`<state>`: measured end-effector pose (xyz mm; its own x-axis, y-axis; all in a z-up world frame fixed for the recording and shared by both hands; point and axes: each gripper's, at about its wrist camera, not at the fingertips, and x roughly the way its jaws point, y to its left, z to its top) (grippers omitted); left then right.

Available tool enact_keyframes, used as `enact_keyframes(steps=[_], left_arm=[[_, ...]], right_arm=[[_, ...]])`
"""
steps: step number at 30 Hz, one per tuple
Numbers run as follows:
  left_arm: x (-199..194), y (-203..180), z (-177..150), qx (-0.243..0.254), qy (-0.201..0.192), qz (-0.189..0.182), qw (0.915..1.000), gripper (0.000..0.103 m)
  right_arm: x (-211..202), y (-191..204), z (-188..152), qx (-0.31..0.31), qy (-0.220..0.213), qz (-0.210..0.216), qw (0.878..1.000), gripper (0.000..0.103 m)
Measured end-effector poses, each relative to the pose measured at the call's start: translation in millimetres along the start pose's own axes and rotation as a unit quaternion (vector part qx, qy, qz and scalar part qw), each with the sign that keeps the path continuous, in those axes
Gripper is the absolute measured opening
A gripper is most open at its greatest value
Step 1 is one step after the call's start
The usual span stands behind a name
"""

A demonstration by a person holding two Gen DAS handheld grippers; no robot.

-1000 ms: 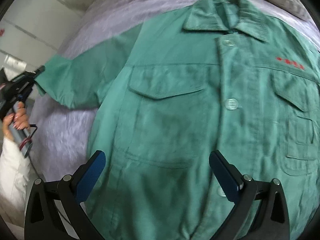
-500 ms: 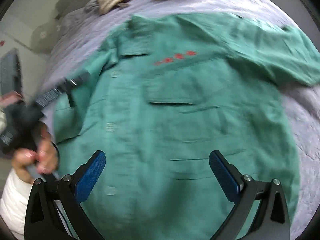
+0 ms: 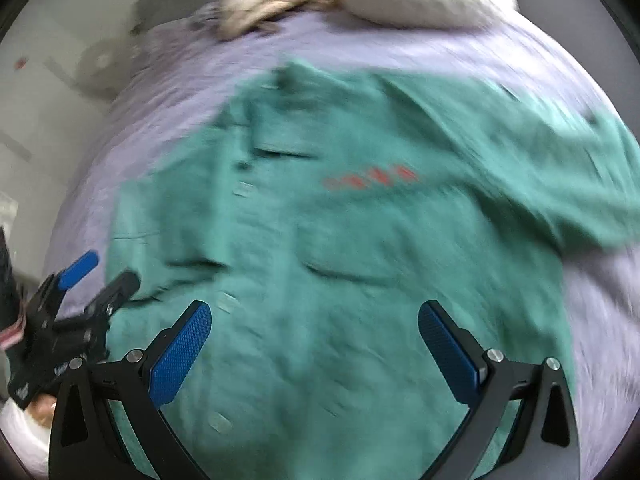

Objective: Fold large clothes

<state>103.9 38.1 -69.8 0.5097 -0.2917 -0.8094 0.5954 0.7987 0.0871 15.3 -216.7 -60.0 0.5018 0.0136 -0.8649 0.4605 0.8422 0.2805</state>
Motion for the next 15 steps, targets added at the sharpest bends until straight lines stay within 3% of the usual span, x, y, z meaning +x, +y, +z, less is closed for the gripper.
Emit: enact_keyframes(steps=[3, 6, 10, 13, 14, 15], left_arm=[[18, 51, -29, -0.031, 0.061, 0.065, 0.9956, 0.103], [28, 69, -48, -0.037, 0.086, 0.083, 0.9921, 0.103], [39, 60, -49, -0.023, 0.071, 0.081, 0.9939, 0.103], [49, 52, -48, -0.005, 0.052, 0.117, 0.9918, 0.103], [52, 54, -48, -0.008, 0.05, 0.124, 0.991, 0.103], [51, 58, -48, -0.018, 0.049, 0.126, 0.9907, 0.103]], right_arm=[[23, 55, 15, -0.081, -0.004, -0.003, 0.997, 0.103], [60, 108, 15, -0.178, 0.007, -0.043, 0.983, 0.103], [95, 141, 11, -0.263, -0.008, -0.107, 0.959, 0.103], [119, 149, 16, -0.28, -0.013, -0.16, 0.946, 0.103], [129, 148, 19, -0.279, -0.004, -0.177, 0.944, 0.103], [133, 144, 23, -0.268, 0.0, -0.169, 0.949, 0.101]])
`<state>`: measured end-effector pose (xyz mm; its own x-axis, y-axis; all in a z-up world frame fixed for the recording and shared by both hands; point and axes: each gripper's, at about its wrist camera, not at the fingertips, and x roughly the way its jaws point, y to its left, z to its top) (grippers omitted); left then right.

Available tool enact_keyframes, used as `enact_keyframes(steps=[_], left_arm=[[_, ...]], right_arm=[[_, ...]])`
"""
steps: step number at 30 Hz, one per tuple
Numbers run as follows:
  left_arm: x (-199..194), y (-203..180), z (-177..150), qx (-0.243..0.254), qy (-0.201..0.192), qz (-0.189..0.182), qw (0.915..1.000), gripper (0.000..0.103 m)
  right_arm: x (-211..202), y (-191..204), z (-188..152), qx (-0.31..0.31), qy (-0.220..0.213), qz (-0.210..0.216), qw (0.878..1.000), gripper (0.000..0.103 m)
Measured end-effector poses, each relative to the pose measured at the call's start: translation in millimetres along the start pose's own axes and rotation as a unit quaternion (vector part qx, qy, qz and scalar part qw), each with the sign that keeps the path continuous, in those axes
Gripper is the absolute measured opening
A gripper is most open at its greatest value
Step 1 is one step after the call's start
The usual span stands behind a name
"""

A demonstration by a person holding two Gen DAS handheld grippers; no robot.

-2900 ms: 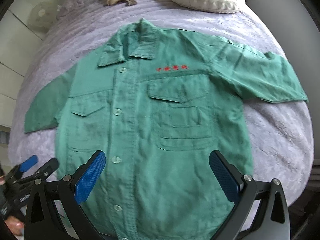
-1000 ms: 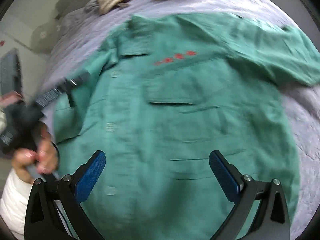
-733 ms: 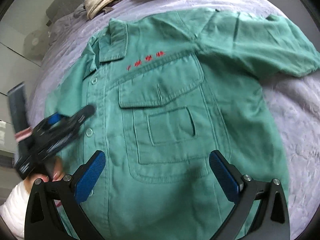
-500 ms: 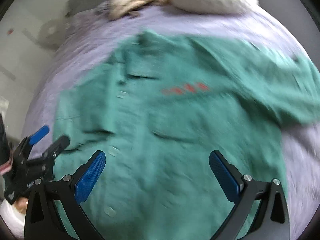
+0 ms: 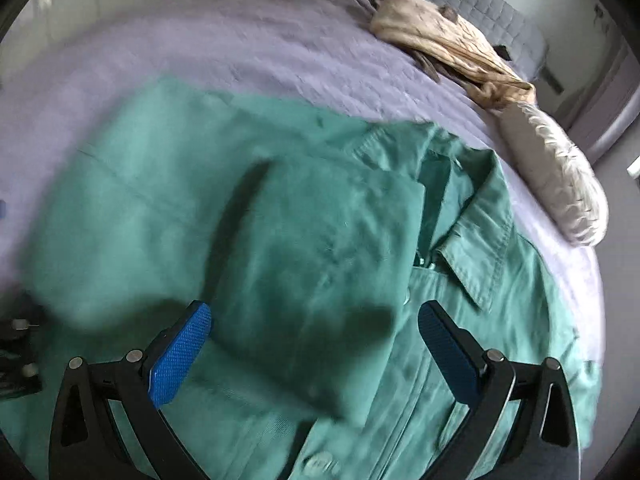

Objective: Fold large clothes

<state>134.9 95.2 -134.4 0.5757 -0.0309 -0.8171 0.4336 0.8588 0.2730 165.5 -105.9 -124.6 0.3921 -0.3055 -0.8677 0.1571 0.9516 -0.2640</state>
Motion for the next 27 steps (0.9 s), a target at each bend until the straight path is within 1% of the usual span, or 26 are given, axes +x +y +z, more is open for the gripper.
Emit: enact_keyframes(steps=[1, 2, 3, 4, 5, 6, 7, 9, 10, 11, 12, 13, 14, 15, 16, 17, 18, 19, 22, 23, 25, 26, 27], left_arm=[[0, 7, -1, -0.014, 0.001, -0.003, 0.9999, 0.103], [1, 12, 1, -0.022, 0.001, -0.003, 0.9997, 0.103], [-1, 16, 1, -0.027, -0.002, -0.003, 0.9996, 0.103], [-1, 23, -1, -0.028, -0.004, 0.003, 0.9996, 0.103], [-1, 27, -3, -0.028, -0.004, 0.009, 0.9996, 0.103], [2, 31, -1, -0.029, -0.003, 0.009, 0.9996, 0.103], [2, 35, -2, -0.03, -0.002, -0.007, 0.9995, 0.103], [-1, 34, -3, -0.023, -0.006, -0.007, 0.9997, 0.103], [-4, 32, -6, -0.011, -0.013, 0.003, 0.9998, 0.103], [-1, 28, -2, -0.005, -0.015, 0.007, 0.9998, 0.103], [-3, 29, -5, -0.001, -0.017, 0.007, 0.9998, 0.103], [-3, 28, -4, 0.0, -0.017, 0.005, 0.9998, 0.103], [-3, 30, -4, 0.0, -0.016, 0.0, 0.9999, 0.103], [1, 31, 1, 0.001, -0.016, -0.003, 0.9999, 0.103], [-1, 33, 0, 0.004, -0.017, -0.006, 0.9998, 0.103], [0, 33, 2, 0.005, -0.016, -0.008, 0.9998, 0.103], [-2, 35, 1, 0.007, -0.014, -0.011, 0.9998, 0.103], [0, 34, 4, 0.009, -0.012, -0.014, 0.9998, 0.103], [-5, 40, 2, 0.017, 0.006, -0.032, 0.9993, 0.103], [-10, 43, -2, 0.023, 0.012, -0.038, 0.9989, 0.103], [-19, 57, -13, 0.024, 0.035, -0.061, 0.9972, 0.103], [-23, 66, -15, 0.012, 0.046, -0.074, 0.9961, 0.103], [-24, 72, -15, 0.001, 0.052, -0.087, 0.9949, 0.103]], right_arm=[[-4, -6, -1, 0.013, -0.003, 0.006, 1.0, 0.093], [-10, -16, -2, 0.03, -0.006, 0.002, 1.0, 0.047], [-16, -26, -3, 0.044, -0.012, -0.011, 0.999, 0.011], [-26, -40, -5, 0.07, -0.025, -0.006, 0.997, 0.011], [-33, -58, -9, 0.105, -0.033, 0.018, 0.994, 0.011], [-39, -78, -15, 0.146, -0.038, 0.046, 0.987, 0.011], [-42, -96, -22, 0.183, -0.039, 0.07, 0.98, 0.011], [-37, -127, -41, 0.26, -0.033, 0.141, 0.955, 0.012], [-31, -139, -52, 0.297, -0.027, 0.178, 0.938, 0.014], [-21, -148, -62, 0.328, -0.017, 0.205, 0.922, 0.016], [-12, -156, -71, 0.356, -0.005, 0.224, 0.907, 0.025], [-7, -161, -81, 0.381, 0.003, 0.23, 0.896, 0.043], [-3, -167, -92, 0.407, 0.002, 0.244, 0.88, 0.047], [-1, -173, -101, 0.433, -0.007, 0.268, 0.86, 0.048], [-2, -178, -108, 0.454, -0.01, 0.276, 0.847, 0.057], [-4, -182, -116, 0.474, -0.014, 0.279, 0.835, 0.063], [-7, -185, -120, 0.485, -0.02, 0.282, 0.827, 0.069], [-11, -187, -123, 0.493, -0.024, 0.283, 0.822, 0.072], [-19, -191, -126, 0.497, -0.022, 0.257, 0.829, 0.073], [-22, -194, -129, 0.504, -0.023, 0.248, 0.827, 0.073], [-24, -204, -134, 0.528, -0.028, 0.235, 0.816, 0.073], [-24, -210, -139, 0.541, -0.031, 0.231, 0.808, 0.074], [-23, -214, -142, 0.546, -0.032, 0.234, 0.804, 0.075]])
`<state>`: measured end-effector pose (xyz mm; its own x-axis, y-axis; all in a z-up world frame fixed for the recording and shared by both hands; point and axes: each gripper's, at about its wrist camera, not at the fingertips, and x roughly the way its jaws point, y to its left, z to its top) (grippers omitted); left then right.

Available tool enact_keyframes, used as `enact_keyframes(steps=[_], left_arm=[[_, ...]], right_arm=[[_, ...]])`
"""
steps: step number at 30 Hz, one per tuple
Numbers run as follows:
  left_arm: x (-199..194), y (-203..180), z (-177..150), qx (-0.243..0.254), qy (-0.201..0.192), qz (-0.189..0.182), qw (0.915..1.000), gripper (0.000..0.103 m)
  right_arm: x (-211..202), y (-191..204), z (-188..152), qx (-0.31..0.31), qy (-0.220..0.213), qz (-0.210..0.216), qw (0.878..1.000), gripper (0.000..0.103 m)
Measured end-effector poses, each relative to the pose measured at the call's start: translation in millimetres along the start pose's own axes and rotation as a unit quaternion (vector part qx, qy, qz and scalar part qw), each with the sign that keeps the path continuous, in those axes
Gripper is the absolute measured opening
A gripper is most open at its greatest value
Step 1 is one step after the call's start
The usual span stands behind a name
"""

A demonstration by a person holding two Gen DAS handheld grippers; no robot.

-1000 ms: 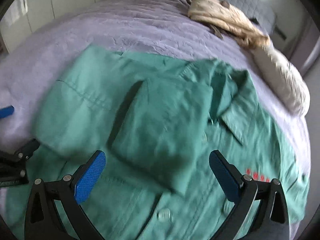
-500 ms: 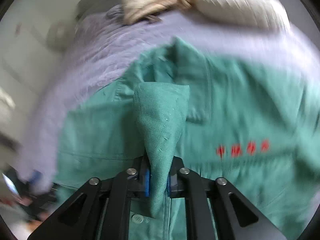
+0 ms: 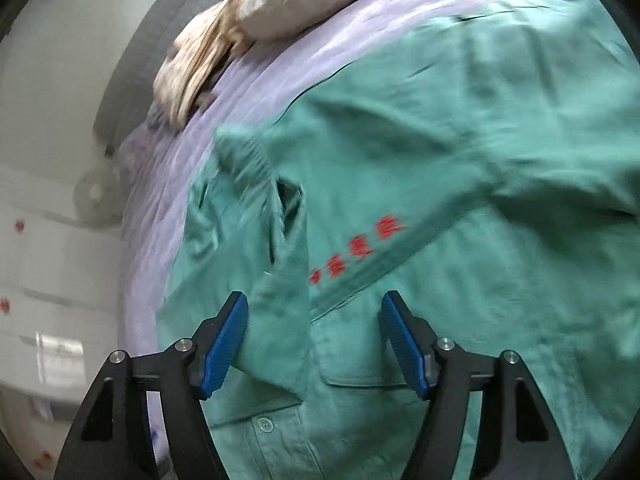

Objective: Fold large clothes

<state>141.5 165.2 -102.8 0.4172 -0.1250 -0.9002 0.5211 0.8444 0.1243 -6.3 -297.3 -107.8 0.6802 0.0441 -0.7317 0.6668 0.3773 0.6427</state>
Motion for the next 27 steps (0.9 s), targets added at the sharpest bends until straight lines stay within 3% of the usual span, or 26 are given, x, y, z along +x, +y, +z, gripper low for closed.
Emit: enact_keyframes(steps=[5, 10, 15, 16, 17, 18, 19, 20, 21, 24, 27], left_arm=[[9, 17, 47, -0.083, -0.003, -0.059, 0.9948, 0.103], [62, -14, 109, -0.084, 0.007, -0.116, 0.9897, 0.103], [94, -35, 131, -0.086, 0.028, -0.129, 0.9875, 0.102], [97, -37, 133, -0.094, 0.031, -0.133, 0.9861, 0.09], [99, -38, 134, -0.101, 0.036, -0.139, 0.9845, 0.069], [100, -40, 135, -0.104, 0.042, -0.142, 0.9835, 0.055], [101, -40, 137, -0.105, 0.044, -0.148, 0.9823, 0.018], [100, -39, 138, -0.112, 0.046, -0.157, 0.9802, 0.009], [98, -38, 138, -0.117, 0.043, -0.157, 0.9797, 0.009], [79, -23, 132, -0.136, 0.001, -0.16, 0.9776, 0.006], [83, -16, 129, -0.139, 0.004, -0.143, 0.9799, 0.006]], right_arm=[[14, 1, 2, -0.023, 0.036, 0.02, 0.999, 0.076], [23, 10, -1, -0.05, 0.044, -0.002, 0.998, 0.08], [22, 7, -2, -0.051, 0.048, -0.002, 0.998, 0.08], [23, 8, -2, -0.054, 0.049, -0.005, 0.997, 0.08], [24, 10, -2, -0.061, 0.052, -0.012, 0.997, 0.08], [26, 14, -3, -0.075, 0.055, -0.024, 0.995, 0.075], [28, 19, -3, -0.093, 0.056, -0.04, 0.993, 0.05], [31, 24, -4, -0.118, 0.058, -0.063, 0.989, 0.028], [34, 29, -5, -0.139, 0.065, -0.082, 0.985, 0.008], [24, 43, -4, -0.172, 0.056, -0.068, 0.981, 0.008], [13, 58, 0, -0.227, 0.033, -0.051, 0.972, 0.008]])
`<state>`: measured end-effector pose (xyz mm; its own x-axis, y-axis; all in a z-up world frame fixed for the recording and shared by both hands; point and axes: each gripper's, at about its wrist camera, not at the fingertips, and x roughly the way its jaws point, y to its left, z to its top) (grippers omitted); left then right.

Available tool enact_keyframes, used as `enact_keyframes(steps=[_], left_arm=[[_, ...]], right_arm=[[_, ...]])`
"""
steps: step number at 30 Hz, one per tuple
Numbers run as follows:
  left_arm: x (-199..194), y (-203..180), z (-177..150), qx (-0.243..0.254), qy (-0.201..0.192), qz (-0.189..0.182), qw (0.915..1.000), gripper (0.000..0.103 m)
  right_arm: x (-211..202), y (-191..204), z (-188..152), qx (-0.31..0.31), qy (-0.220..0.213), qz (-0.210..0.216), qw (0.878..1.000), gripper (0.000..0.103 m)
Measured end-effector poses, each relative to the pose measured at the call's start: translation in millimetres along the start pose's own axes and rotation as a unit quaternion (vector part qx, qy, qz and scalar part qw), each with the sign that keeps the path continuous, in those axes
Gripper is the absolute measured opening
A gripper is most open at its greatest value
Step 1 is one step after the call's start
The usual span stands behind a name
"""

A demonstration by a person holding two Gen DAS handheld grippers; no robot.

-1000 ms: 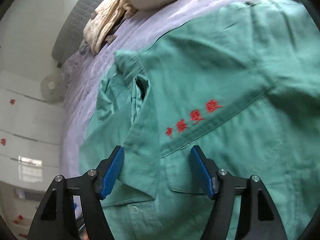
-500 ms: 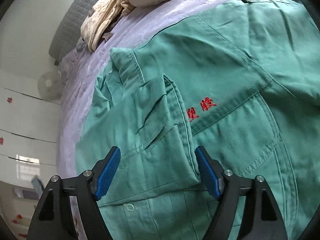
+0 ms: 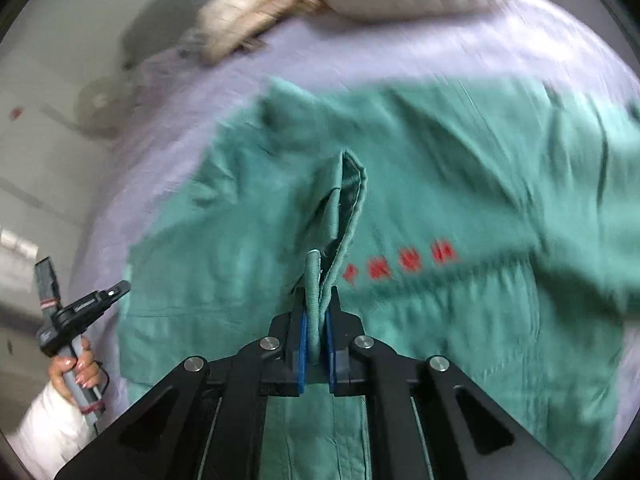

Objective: Fold large clothes

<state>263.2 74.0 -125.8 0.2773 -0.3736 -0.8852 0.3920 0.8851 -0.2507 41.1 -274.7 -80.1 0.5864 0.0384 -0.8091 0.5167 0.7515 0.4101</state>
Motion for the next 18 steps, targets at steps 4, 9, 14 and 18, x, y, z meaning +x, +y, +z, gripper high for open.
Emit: enact_keyframes(steps=[4, 9, 14, 18], left_arm=[[5, 8, -6, 0.0, 0.005, 0.06, 0.9982, 0.006], [-33, 9, -22, 0.032, -0.011, 0.071, 0.9969, 0.006], [-65, -16, -42, 0.08, -0.015, 0.029, 0.9962, 0.006], [-53, -40, -66, 0.123, 0.006, 0.025, 0.9921, 0.006]], right_arm=[[24, -30, -2, 0.03, 0.035, -0.033, 0.998, 0.012], [10, -57, -16, 0.109, 0.031, -0.02, 0.993, 0.031], [-12, -39, -24, 0.088, 0.011, -0.018, 0.996, 0.042], [-11, -15, -19, 0.049, 0.0, 0.001, 0.999, 0.041]])
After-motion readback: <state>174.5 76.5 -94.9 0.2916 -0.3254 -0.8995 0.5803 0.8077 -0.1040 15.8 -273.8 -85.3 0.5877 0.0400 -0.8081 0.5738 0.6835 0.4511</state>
